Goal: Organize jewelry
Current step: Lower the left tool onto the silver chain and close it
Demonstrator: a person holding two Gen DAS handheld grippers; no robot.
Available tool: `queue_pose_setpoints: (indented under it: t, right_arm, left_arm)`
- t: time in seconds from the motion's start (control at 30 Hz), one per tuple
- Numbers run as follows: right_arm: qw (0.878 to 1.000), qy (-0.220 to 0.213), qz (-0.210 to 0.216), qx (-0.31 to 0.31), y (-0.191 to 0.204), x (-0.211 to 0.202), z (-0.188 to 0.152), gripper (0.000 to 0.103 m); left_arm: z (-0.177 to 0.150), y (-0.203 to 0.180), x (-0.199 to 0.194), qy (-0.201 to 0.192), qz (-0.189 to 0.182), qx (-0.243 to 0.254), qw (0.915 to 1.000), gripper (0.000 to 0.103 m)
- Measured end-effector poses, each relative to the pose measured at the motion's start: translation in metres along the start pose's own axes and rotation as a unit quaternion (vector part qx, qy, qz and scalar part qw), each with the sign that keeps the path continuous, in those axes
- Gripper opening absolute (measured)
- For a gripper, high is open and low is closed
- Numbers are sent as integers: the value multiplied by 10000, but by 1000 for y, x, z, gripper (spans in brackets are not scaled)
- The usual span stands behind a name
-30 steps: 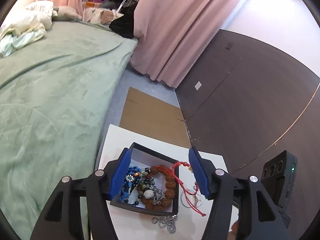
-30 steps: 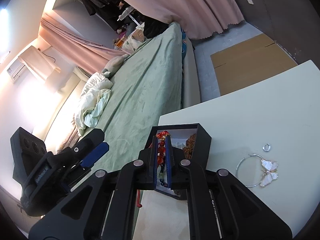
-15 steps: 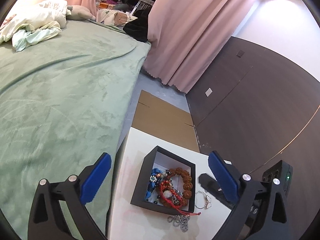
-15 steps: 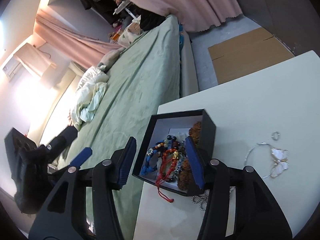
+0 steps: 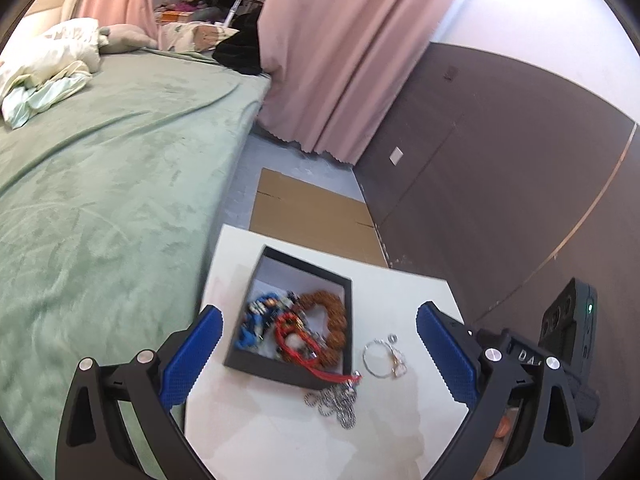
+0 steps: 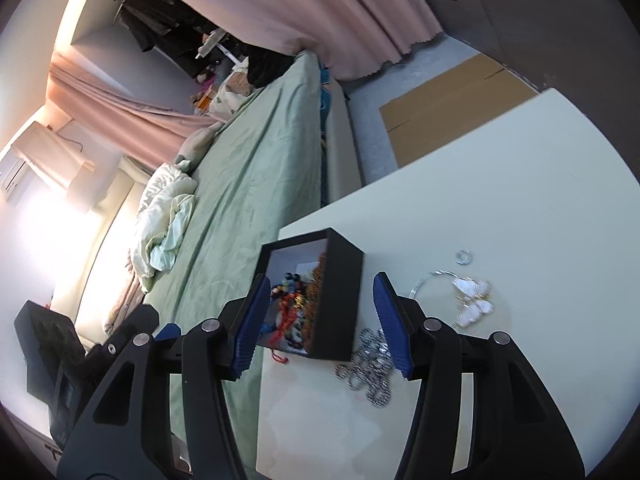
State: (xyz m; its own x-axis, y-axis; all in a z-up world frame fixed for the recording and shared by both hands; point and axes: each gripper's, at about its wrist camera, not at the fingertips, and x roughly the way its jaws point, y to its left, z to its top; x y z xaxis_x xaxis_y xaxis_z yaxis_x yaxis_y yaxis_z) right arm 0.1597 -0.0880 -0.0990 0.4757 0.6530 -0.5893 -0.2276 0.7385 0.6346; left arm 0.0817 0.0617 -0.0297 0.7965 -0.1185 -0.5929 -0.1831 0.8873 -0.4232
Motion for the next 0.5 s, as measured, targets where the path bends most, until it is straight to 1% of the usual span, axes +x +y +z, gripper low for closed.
queue_pose_setpoints:
  t: [0.17,0.27,0.4,0.5]
  right_arm:
    - [9997,-17,-152,179,-15,-17,-6,54]
    - [9993,-51,-250,289,-27,-29,-9,54]
    - [9985,-62,-379,384,-39,-43,-13,54]
    - [9978,-30,-514,428,-45,-49,-15,65]
  left_arm:
    - [-20,-18,3,137,19,310,9994,94]
    - [-32,-26,8,264,61,469,9985,91]
    - [-47,-32,18,415,153,554,9975,87]
    - [-58,-38,25,467,254,682,9963,85]
